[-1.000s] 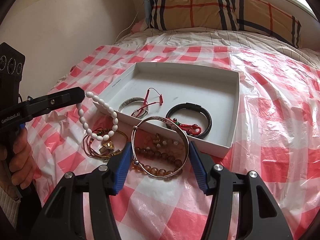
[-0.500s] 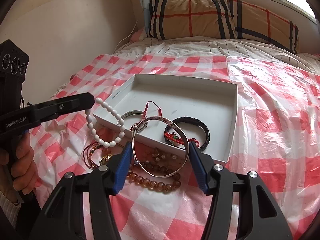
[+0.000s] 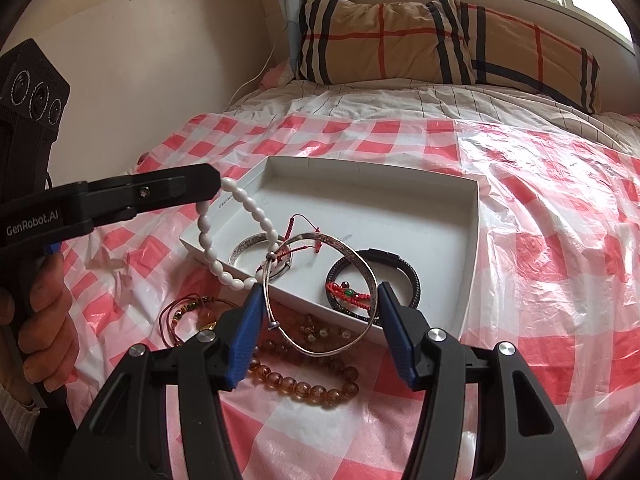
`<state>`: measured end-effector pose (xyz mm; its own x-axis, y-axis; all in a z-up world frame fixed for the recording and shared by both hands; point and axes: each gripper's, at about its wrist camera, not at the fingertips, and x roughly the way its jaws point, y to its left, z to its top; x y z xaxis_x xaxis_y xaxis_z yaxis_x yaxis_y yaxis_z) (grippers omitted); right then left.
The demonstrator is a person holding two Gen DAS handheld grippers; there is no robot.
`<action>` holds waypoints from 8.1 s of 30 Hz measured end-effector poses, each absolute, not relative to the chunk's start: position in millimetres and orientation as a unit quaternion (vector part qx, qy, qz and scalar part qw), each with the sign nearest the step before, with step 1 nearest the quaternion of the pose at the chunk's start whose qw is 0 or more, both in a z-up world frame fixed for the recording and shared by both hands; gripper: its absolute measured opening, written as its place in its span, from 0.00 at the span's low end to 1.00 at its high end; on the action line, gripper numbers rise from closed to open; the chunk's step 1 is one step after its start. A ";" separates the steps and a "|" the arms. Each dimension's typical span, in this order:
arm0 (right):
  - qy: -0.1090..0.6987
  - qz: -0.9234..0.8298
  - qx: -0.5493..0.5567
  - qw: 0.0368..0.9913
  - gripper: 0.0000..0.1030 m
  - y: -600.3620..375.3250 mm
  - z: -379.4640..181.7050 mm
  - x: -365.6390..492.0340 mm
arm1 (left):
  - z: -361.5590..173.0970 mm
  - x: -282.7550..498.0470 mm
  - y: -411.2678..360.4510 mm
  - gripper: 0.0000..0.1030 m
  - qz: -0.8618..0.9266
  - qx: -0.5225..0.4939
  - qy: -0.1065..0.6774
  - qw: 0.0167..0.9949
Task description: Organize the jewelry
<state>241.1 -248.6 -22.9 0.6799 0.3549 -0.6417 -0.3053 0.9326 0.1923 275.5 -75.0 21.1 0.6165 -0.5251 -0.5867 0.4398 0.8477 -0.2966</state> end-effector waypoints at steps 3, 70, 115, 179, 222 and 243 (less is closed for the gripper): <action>0.353 0.180 0.033 0.918 0.54 -247.3 -21.8 245.4 | 21.8 280.4 -78.7 0.07 -0.270 -0.059 0.344 0.897; 0.472 0.265 -0.003 0.841 0.49 -177.1 -81.4 269.1 | -39.8 220.7 4.5 0.02 -0.247 -0.066 0.440 0.861; 0.345 0.362 0.147 0.853 0.04 -221.0 -1.5 249.2 | 2.0 249.7 2.5 0.02 -0.295 -0.185 0.381 0.857; 0.523 0.144 -0.070 0.837 0.69 -263.1 -82.7 219.3 | -73.6 254.8 -112.5 0.25 -0.160 0.160 0.521 0.823; 0.478 0.270 0.182 0.816 0.12 -288.9 -67.0 213.3 | -55.5 233.6 -77.5 0.07 -0.237 -0.029 0.468 0.851; 0.353 0.346 0.302 0.815 0.12 -299.7 -23.4 194.0 | -16.1 196.0 -84.4 0.07 -0.154 0.062 0.333 0.928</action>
